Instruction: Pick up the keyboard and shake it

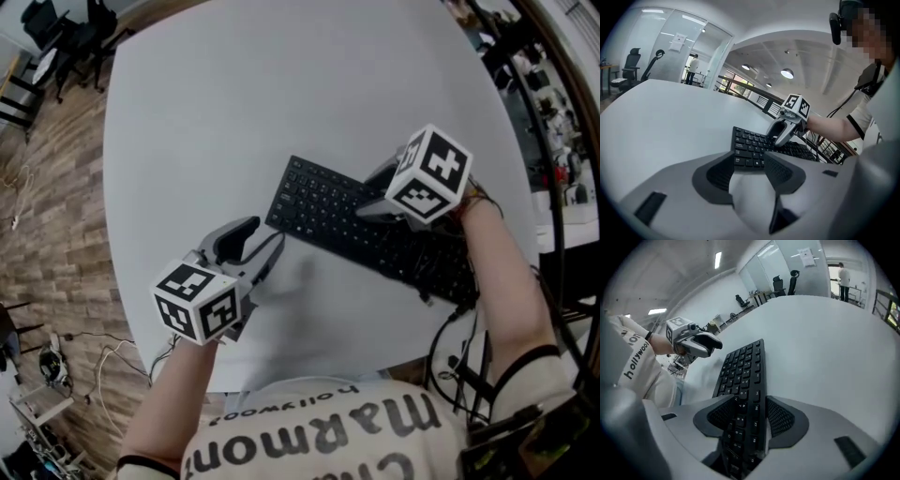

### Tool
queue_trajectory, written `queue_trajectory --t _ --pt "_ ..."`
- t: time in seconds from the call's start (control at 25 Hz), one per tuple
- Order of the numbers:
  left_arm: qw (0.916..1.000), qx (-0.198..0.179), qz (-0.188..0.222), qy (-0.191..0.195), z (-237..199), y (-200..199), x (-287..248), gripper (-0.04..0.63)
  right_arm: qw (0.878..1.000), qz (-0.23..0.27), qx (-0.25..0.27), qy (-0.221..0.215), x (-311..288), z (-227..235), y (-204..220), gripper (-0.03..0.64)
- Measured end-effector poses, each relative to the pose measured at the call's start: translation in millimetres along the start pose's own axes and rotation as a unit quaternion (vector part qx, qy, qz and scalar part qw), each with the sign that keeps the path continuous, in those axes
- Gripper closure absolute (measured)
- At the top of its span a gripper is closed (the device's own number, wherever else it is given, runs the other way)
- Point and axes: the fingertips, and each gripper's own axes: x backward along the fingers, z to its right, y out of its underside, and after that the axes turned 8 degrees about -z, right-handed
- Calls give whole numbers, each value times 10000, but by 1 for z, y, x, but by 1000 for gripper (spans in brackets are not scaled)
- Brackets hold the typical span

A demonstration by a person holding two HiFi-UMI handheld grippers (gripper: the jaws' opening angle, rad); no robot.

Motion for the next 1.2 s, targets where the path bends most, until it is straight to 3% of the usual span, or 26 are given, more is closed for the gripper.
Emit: queue_trajectory --t 0.24,0.4,0.6,0.72,0.84,0.92,1.2 --pt "10000 -69 3 -9 -8 -3 2 395 9950 185 486 853 15 -10 -9 388" --pt "9997 -164 -28 195 -6 -10 -4 364 9859 283 815 1431 25 -17 -13 392" --pt "9987 -469 -174 94 -25 -19 -20 344 9721 400 1070 2049 31 -22 -19 394" --pt "9952 -718 -408 519 -24 -25 -40 267 9664 308 1247 2228 33 -24 -19 397" --pt "9823 -1138 -760 1276 -4 -23 -50 218 9608 227 1483 2332 36 -30 -23 400" --pt "9741 -1202 -832 1725 8 -22 -51 218 9551 225 1672 2436 36 -35 -28 402" --pt "9686 -1395 -819 1887 23 -38 -52 215 9443 536 1913 2624 61 -45 -33 416"
